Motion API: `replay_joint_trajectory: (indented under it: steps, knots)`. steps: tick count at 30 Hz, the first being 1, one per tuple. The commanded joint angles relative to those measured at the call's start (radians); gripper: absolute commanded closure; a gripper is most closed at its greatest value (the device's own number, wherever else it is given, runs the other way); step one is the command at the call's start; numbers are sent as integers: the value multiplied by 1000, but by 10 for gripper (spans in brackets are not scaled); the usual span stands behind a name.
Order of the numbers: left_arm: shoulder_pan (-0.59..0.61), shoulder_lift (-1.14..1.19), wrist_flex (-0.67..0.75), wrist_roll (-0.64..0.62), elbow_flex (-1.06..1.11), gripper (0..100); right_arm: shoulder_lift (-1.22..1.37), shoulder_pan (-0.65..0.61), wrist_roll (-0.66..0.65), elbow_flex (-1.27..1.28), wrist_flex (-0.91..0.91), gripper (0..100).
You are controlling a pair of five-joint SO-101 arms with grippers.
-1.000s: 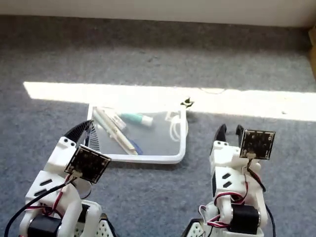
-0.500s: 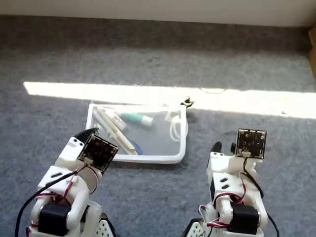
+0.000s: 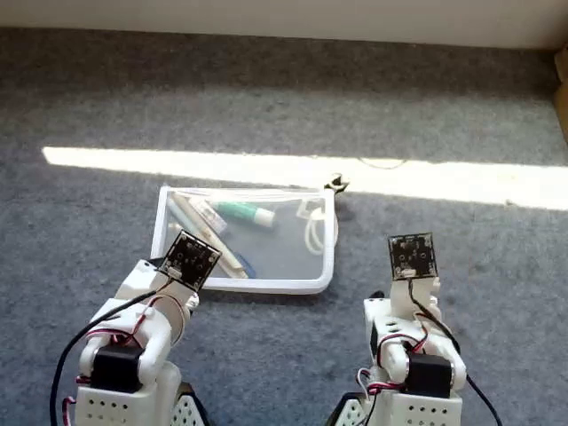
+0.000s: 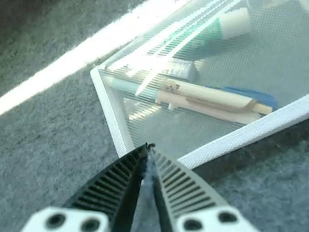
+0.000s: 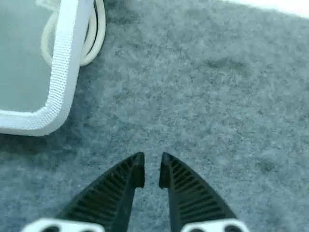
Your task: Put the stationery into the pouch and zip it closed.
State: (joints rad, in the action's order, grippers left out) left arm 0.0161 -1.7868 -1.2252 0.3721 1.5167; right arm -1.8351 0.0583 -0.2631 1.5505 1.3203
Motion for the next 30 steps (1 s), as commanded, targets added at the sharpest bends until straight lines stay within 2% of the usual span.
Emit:
replay_joint_trajectory:
  steps: [1, 7, 12, 15, 18, 21, 23, 30]
  knots:
    - [48, -1, 38, -11, 50, 986, -2, -1, -26, 15, -28, 985]
    - [53, -1, 41, -11, 81, 986, -2, -7, -14, 127, -134, 995]
    - [70, -1, 63, -12, 107, 986, 4, -8, 235, 252, -214, 995]
    - [90, 1, 114, -71, 150, 986, -1, -8, 339, 272, -199, 995]
    - [87, 8, 183, -133, 180, 987, 5, -5, 345, 272, -162, 995]
    - [88, 10, 183, -143, 180, 990, -1, -7, 347, 272, -62, 994]
    - [93, 10, 181, -143, 180, 990, -1, -7, 350, 272, -70, 994]
    - [93, 2, 80, -146, 180, 990, -1, -5, 348, 272, -70, 994]
